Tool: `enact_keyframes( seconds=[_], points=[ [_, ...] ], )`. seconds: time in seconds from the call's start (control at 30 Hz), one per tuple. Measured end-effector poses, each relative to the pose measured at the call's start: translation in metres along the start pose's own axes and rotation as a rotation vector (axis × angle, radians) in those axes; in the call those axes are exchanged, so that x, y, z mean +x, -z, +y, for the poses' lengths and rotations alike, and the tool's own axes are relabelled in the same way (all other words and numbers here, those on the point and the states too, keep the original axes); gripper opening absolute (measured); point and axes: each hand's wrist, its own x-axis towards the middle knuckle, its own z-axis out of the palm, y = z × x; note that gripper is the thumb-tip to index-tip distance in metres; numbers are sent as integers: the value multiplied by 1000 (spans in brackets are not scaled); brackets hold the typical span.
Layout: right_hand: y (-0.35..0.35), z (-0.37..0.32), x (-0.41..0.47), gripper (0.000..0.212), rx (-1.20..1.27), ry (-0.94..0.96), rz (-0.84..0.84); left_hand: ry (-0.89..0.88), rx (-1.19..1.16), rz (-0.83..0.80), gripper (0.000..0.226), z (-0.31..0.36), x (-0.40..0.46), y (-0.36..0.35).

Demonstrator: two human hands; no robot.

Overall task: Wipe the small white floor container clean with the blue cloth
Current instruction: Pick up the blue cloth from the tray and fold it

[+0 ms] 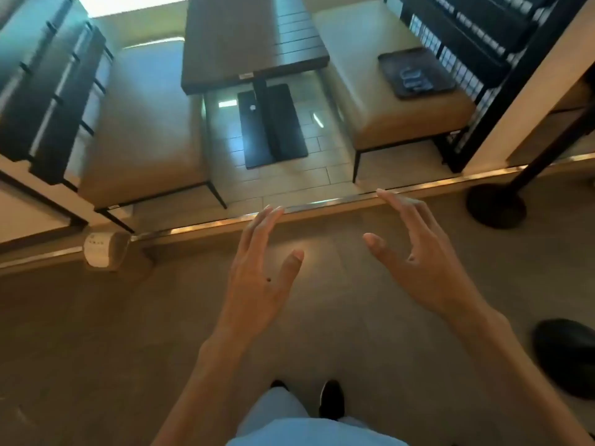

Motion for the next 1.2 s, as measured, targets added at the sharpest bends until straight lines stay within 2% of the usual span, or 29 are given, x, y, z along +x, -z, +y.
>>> enact_keyframes(
  seconds=[0.37, 0.63, 0.77, 1.0, 1.2],
  points=[
    [12, 72, 56, 66, -57, -188, 28, -52, 60, -195, 61, -21, 101, -62],
    [19, 121, 145, 64, -24, -337, 33, -63, 55, -338, 61, -42, 221, -113],
    [24, 141, 201, 64, -1, -360, 89, -101, 53, -408, 61, -42, 293, -137],
    [55, 192, 268, 64, 63, -442, 152, -176, 74, -498, 59, -33, 397, -200],
    [103, 264, 323, 63, 90, -488, 176, -156, 105, -530, 63, -15, 466, -276]
  ],
)
